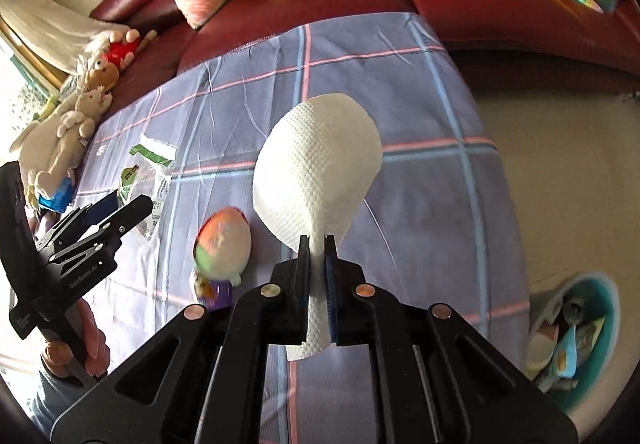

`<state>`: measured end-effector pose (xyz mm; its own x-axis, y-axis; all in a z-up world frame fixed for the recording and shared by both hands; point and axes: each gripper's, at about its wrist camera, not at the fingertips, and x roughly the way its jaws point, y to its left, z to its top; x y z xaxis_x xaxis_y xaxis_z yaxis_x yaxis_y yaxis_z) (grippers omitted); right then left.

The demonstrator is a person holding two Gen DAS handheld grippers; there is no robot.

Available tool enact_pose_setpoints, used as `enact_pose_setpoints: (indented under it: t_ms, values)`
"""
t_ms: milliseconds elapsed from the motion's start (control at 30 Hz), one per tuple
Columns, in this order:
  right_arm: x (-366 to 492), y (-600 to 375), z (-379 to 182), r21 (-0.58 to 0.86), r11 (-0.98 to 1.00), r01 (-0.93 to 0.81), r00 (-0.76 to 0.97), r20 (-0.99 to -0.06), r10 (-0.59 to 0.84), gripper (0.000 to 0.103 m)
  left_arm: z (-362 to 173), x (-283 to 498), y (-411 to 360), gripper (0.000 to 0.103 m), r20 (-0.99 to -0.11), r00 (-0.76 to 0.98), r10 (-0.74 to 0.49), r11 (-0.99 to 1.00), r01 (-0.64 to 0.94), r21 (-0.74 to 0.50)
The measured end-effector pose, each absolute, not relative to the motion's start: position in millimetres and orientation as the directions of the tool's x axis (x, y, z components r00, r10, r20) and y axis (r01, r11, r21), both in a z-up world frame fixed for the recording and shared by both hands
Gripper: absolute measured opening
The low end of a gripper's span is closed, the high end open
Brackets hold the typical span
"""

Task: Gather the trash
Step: 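Carry the tissue and green packet over the teal bin with both tools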

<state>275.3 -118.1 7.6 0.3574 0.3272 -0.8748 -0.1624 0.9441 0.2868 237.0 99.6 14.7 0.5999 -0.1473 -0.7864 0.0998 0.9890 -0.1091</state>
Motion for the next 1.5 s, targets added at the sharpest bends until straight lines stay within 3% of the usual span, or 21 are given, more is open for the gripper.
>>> enact_pose_setpoints:
  t_ms: [433, 767, 1067, 1500]
  values:
    - [184.1, -229.1, 25.6, 0.352, 0.936, -0.020, 0.446, -0.835, 0.323, 0.008, 34.2, 179.2, -13.2, 0.059, -0.776, 0.568, -0.273, 0.947, 0.299, -0.115]
    - [120.0, -364.7, 28.3, 0.330, 0.927, 0.177, 0.510, -0.836, 0.201, 0.009, 20.0, 153.0, -141.3, 0.059, -0.795, 0.472, -0.381, 0.860, 0.497, -0.118]
    - [94.1, -432.8, -9.9, 0.343, 0.888, 0.307, 0.481, -0.861, 0.166, 0.010, 4.7, 146.5, -215.3, 0.059, -0.813, 0.405, -0.418, 0.795, 0.597, -0.111]
    - [106.8, -460.9, -58.0, 0.343, 0.859, 0.381, 0.409, -0.895, 0.176, 0.011, -33.6, 160.1, -255.4, 0.059, -0.853, 0.327, -0.407, 0.766, 0.631, -0.124]
